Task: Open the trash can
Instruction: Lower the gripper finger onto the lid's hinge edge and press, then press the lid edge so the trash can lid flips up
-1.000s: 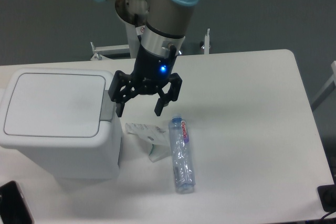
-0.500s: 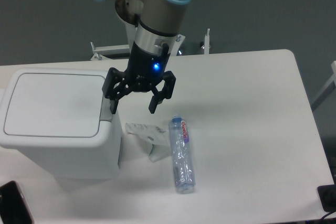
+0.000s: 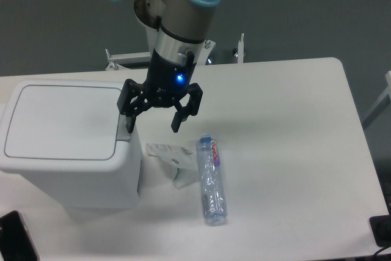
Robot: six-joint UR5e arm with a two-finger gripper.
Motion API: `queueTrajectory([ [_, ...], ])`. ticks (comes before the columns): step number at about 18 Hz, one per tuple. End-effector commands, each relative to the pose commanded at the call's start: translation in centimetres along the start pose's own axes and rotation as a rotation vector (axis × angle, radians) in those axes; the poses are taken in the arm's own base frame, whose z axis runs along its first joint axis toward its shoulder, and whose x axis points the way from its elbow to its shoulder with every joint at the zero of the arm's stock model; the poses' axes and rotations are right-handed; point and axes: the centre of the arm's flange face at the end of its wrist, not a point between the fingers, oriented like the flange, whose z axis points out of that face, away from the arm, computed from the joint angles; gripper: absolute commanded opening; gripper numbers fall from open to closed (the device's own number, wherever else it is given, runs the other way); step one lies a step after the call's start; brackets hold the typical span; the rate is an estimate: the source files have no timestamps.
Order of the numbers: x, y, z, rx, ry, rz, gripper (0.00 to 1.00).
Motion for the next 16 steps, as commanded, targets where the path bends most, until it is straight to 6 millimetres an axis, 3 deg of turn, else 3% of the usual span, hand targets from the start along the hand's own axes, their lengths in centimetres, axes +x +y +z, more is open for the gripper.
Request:
queueTrajectory([
  [16, -0.08, 0.0, 0.16, 0.005, 0.0, 0.001, 1.0],
])
